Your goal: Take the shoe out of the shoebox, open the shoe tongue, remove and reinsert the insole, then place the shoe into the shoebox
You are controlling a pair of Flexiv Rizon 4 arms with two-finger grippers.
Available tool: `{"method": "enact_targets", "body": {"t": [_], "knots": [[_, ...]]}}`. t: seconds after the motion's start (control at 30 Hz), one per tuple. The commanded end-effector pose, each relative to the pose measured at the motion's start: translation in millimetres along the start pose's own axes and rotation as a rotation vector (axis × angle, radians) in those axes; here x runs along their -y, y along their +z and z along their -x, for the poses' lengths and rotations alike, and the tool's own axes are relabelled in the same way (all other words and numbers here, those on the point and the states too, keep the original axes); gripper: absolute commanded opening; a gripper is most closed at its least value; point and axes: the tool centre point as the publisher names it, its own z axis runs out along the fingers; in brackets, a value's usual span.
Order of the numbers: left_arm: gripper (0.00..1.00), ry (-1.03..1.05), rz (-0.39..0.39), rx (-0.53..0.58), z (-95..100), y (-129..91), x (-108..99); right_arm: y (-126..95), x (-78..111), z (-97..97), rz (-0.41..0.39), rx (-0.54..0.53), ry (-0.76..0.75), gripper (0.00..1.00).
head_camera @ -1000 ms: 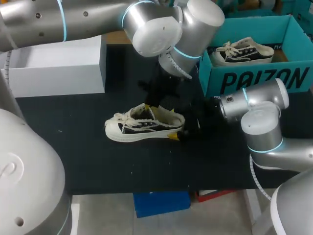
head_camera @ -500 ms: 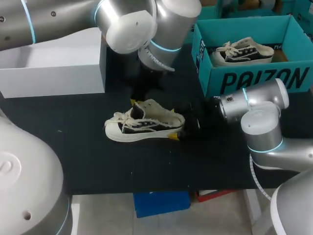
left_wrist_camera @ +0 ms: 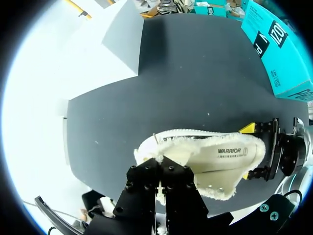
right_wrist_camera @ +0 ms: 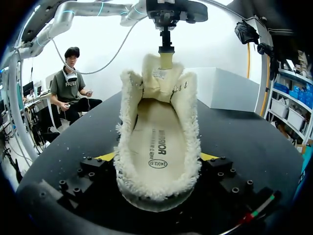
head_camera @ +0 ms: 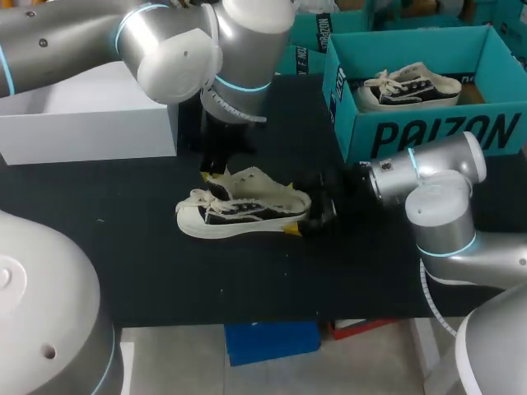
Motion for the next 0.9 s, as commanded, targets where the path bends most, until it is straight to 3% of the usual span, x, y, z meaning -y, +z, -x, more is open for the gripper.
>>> {"method": "enact_targets", "body": {"t": [0.03, 0.9], "knots": [[0.0, -0.003, -0.003, -0.1, 10.3, 5, -1, 3, 1.4, 0.9, -0.002, 0.002, 0.001, 0.0], [0.0, -0.024, -0.004, -0.099, 17.5, 33, -11, 3, 1.4, 0.9, -0.002, 0.002, 0.001, 0.0]]}}
